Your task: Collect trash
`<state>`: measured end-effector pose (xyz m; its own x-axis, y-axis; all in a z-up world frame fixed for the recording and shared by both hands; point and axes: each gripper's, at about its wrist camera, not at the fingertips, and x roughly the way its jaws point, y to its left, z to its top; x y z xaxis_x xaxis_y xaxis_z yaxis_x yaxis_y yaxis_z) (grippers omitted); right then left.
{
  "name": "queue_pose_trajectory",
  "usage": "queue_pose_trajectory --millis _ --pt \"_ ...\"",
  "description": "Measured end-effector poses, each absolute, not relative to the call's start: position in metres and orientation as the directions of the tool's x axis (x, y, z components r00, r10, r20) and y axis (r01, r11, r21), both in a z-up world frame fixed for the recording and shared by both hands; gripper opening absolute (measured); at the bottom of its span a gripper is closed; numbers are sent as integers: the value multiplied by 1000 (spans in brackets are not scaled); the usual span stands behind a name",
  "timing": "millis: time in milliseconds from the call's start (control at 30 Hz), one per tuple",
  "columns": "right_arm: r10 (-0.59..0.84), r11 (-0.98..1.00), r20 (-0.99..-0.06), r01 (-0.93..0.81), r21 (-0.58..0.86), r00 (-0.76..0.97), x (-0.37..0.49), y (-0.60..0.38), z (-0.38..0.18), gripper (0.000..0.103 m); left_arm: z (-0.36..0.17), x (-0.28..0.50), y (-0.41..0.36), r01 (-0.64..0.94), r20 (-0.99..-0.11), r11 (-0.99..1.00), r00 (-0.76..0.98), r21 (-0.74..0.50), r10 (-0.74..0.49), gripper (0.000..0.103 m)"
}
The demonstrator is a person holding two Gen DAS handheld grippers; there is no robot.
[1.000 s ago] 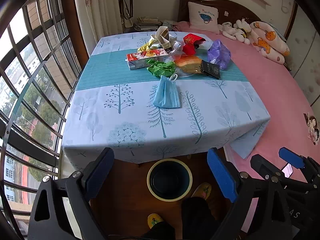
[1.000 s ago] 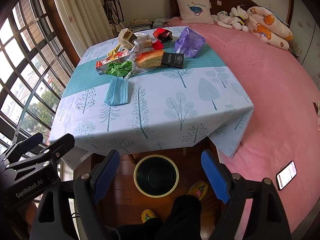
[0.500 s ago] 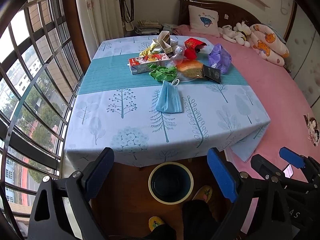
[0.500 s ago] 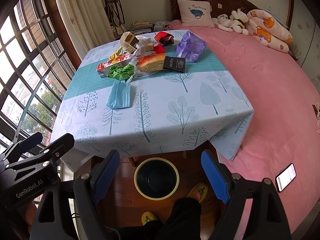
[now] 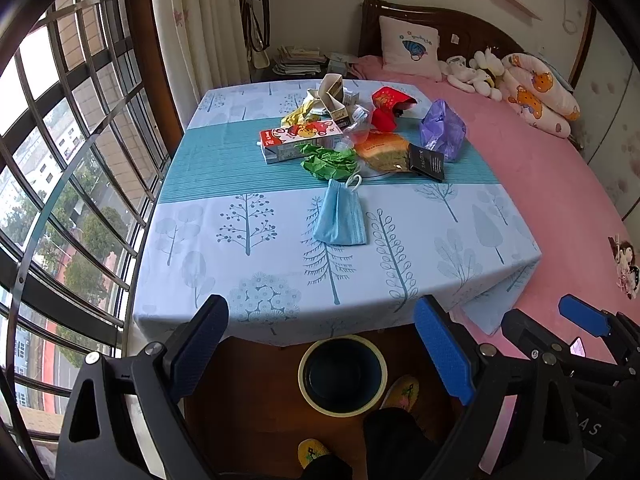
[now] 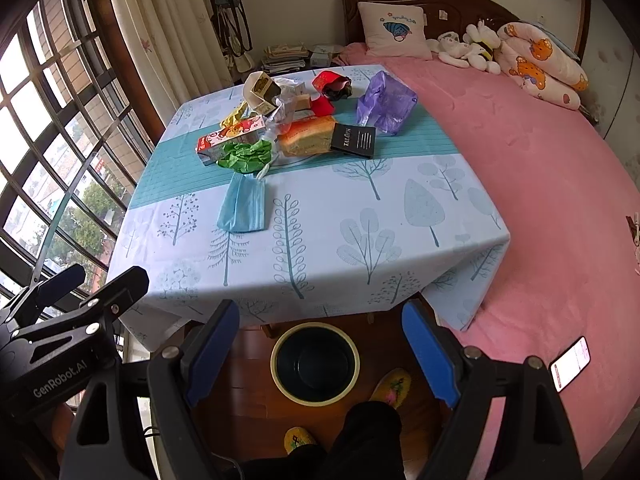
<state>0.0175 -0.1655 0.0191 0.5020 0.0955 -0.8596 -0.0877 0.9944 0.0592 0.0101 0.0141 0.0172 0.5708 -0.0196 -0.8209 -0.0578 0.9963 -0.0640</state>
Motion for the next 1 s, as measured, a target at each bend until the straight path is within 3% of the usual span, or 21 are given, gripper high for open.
queue_pose_trajectory --millis 433,733,1000 --pt "151 979 -865 -194 64 478 100 -184 20 84 22 76 5 -156 -827 984 562 -81 21 93" --pt "250 943 -870 -311 120 424 177 -206 -6 84 -20 138 20 -301 -901 947 432 -110 33 93" --pt "231 853 -888 -523 -12 397 254 -205 -52 84 -71 176 25 -393 -946 915 322 -90 45 93"
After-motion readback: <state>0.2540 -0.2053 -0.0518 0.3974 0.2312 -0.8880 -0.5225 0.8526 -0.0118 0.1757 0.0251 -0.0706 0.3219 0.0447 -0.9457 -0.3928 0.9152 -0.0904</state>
